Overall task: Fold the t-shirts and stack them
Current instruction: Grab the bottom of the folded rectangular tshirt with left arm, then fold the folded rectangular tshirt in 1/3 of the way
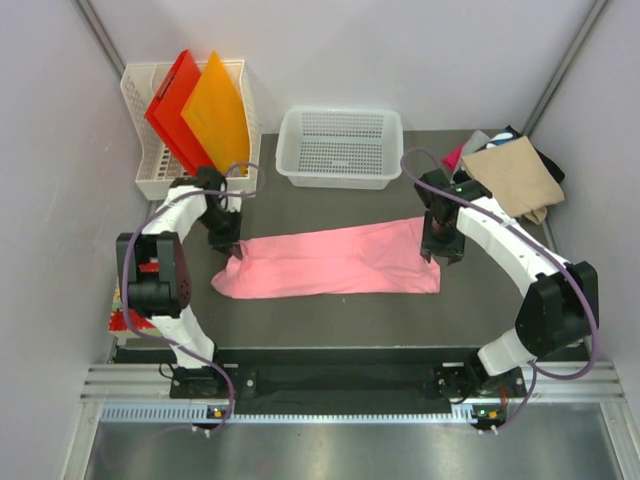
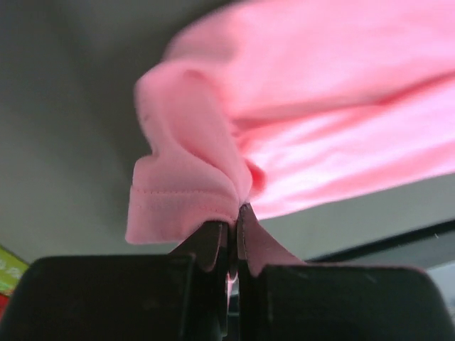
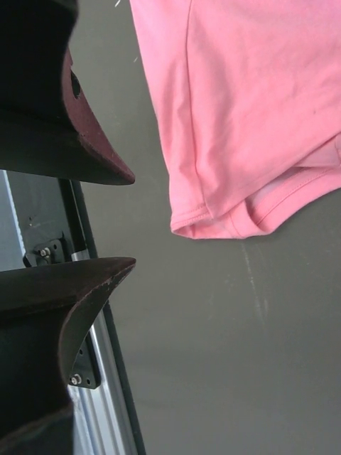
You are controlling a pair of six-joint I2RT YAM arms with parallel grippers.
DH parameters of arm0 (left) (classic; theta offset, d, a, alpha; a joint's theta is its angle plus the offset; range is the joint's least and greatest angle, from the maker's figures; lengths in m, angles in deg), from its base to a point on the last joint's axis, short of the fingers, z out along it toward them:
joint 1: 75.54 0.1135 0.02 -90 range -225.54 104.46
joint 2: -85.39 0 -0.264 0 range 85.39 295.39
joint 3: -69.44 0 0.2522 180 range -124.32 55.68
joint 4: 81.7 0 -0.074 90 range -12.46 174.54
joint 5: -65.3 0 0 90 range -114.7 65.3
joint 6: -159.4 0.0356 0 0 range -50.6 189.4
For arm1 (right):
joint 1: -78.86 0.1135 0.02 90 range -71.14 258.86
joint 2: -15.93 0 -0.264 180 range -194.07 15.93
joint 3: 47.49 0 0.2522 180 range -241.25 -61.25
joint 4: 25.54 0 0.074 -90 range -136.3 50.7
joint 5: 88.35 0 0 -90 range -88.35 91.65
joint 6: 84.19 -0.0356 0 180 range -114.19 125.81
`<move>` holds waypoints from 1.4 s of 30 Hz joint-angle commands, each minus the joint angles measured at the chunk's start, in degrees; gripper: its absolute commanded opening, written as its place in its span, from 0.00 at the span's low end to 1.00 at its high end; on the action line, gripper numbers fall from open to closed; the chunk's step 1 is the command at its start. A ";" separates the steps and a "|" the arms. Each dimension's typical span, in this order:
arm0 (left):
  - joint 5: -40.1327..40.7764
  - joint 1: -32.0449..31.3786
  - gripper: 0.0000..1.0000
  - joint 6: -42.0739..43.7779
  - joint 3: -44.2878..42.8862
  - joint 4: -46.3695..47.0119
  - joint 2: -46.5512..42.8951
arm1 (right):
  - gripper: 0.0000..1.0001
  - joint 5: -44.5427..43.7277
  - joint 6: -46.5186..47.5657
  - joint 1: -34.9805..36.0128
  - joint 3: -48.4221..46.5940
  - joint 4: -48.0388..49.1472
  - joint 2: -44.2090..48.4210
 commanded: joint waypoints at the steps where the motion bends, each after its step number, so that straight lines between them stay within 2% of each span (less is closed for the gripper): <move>1: -3.87 -8.74 0.00 -3.53 -5.98 -4.28 -0.73 | 0.45 0.15 0.47 -0.59 1.31 1.48 3.81; 3: -0.89 -12.44 0.00 -3.53 -7.21 -4.03 -0.20 | 0.45 0.33 0.47 -0.59 1.93 1.57 4.34; 16: -3.51 -22.91 0.00 -6.16 -17.41 -6.57 7.70 | 0.45 0.59 -1.11 -0.77 5.01 1.31 8.38; 27: -6.06 -29.68 0.00 -8.80 -32.79 -6.40 19.04 | 0.45 1.38 -5.94 -0.68 7.99 -0.89 13.83; 42: -3.78 -37.24 0.00 -9.77 -36.83 -5.52 24.41 | 0.45 1.82 -7.09 -0.07 7.56 -1.86 14.62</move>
